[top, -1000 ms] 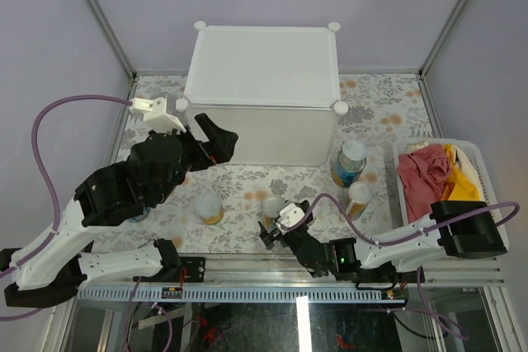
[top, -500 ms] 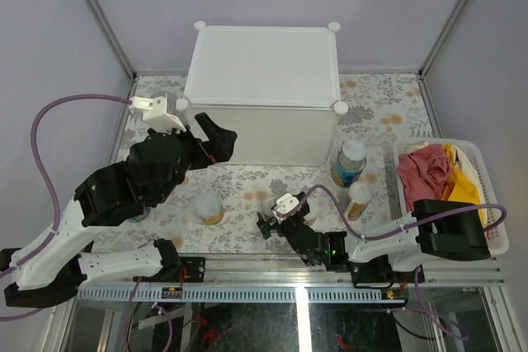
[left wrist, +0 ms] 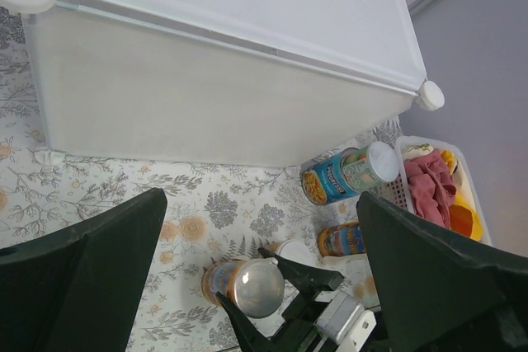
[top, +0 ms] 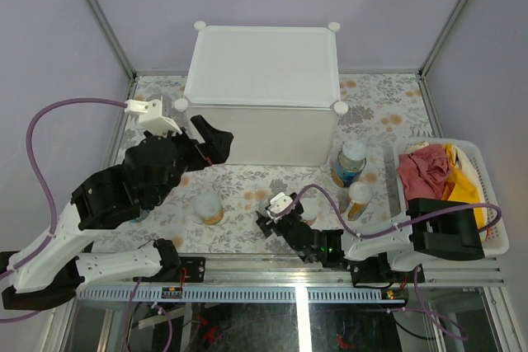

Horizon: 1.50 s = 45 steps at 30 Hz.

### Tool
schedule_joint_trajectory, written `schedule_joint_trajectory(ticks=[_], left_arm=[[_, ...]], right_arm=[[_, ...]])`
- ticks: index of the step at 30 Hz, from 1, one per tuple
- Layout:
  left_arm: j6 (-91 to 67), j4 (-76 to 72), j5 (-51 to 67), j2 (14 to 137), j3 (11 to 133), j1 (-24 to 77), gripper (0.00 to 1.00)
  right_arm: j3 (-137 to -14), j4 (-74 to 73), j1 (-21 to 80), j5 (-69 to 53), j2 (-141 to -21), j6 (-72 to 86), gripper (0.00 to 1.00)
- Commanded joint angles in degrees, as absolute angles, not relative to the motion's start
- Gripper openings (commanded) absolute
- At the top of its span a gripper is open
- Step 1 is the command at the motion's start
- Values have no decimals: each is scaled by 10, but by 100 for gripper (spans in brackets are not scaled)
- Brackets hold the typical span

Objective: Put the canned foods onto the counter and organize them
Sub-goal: Pick up the canned food from the center of the board.

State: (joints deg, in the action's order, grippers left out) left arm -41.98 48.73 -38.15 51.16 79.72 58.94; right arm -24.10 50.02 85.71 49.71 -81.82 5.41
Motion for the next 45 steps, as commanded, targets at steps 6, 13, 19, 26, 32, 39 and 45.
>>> schedule_joint_trajectory(ticks=[6, 13, 19, 26, 32, 39, 45], left_arm=[[-419, 468, -413, 489, 802, 590, 100], [-420, 483, -423, 468, 806, 591, 100], [-424, 500, -437, 453, 805, 590, 100], [-417, 500, -451, 439, 799, 591, 100], [-411, 490, -450, 431, 795, 590, 100], [-402, 476, -441, 436, 793, 590, 100], [-401, 473, -432, 438, 793, 590, 100]], right_arm=[[-371, 378, 854, 452, -741, 17, 10], [-476, 268, 854, 417, -715, 9, 5], [-595, 175, 854, 403, -714, 6, 1], [-784, 80, 853, 444, -750, -50, 0], [-935, 10, 820, 457, -795, -85, 0], [-1101, -74, 709, 406, -864, -89, 0], [-1180, -106, 595, 346, -907, -67, 0]])
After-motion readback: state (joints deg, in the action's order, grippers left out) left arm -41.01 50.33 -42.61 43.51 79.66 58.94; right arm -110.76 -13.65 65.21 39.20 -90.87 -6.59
